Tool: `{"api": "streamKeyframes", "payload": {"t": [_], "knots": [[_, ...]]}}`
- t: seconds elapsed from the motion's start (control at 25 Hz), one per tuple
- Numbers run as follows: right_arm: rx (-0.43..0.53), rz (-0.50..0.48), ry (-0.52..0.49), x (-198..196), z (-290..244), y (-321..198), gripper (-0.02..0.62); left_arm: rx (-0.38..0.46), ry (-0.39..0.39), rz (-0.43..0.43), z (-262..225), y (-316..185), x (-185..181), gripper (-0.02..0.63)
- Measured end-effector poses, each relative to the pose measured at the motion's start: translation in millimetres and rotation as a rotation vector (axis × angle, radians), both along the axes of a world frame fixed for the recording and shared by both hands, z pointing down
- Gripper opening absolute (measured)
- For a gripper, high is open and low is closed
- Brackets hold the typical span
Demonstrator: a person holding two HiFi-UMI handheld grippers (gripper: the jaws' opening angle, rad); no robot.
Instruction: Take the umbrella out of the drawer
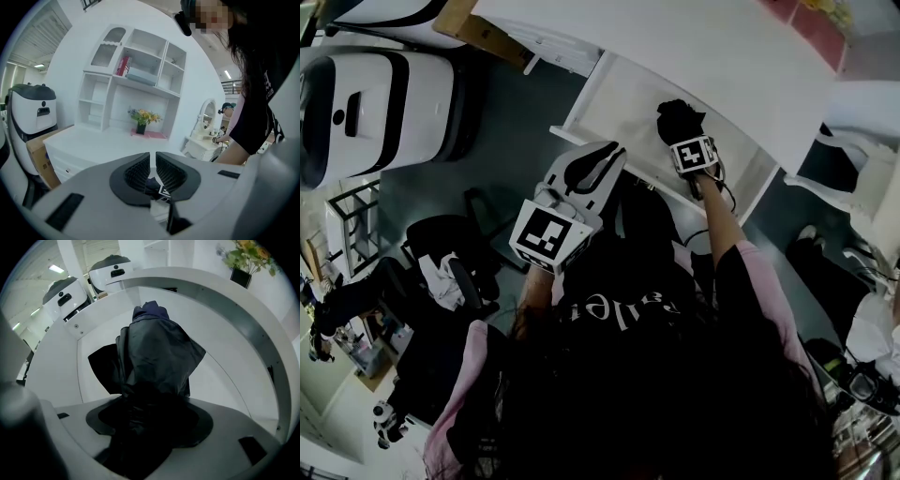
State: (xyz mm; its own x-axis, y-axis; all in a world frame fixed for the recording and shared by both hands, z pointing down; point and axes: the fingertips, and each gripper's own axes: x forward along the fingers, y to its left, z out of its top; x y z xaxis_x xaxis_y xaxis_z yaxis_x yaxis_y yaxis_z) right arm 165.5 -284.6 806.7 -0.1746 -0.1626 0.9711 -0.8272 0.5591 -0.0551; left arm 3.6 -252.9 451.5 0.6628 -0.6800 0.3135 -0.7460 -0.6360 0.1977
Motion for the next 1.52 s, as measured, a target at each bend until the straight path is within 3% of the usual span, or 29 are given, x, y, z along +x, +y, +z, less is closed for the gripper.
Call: {"api": "streamKeyframes", "payload": {"t": [0.28, 0.64, 0.8, 1.24, 1.52], "knots": [[0.037, -0.018, 0.058, 3, -18, 3, 0.281, 0.010, 0.001, 0.008, -9, -1, -9, 0.049], [0.076, -0.053, -0.057, -11, -92, 11, 0.281, 0.015, -0.010, 0.032, -9, -1, -16, 0.049], [0.151, -0.071, -0.146, -30, -143, 12, 0.281, 0.008, -0.006, 0.035, -11, -1, -16, 0.049], [0.312, 0.081, -0.342, -58, -258, 22, 0.281, 0.049, 0.021, 0.078, -30, 3, -23, 0.049], [0.396, 0.236, -0.460, -80, -310, 40, 0.281, 0.089, 0.049, 0.111, -42, 13, -39, 0.049]]}}
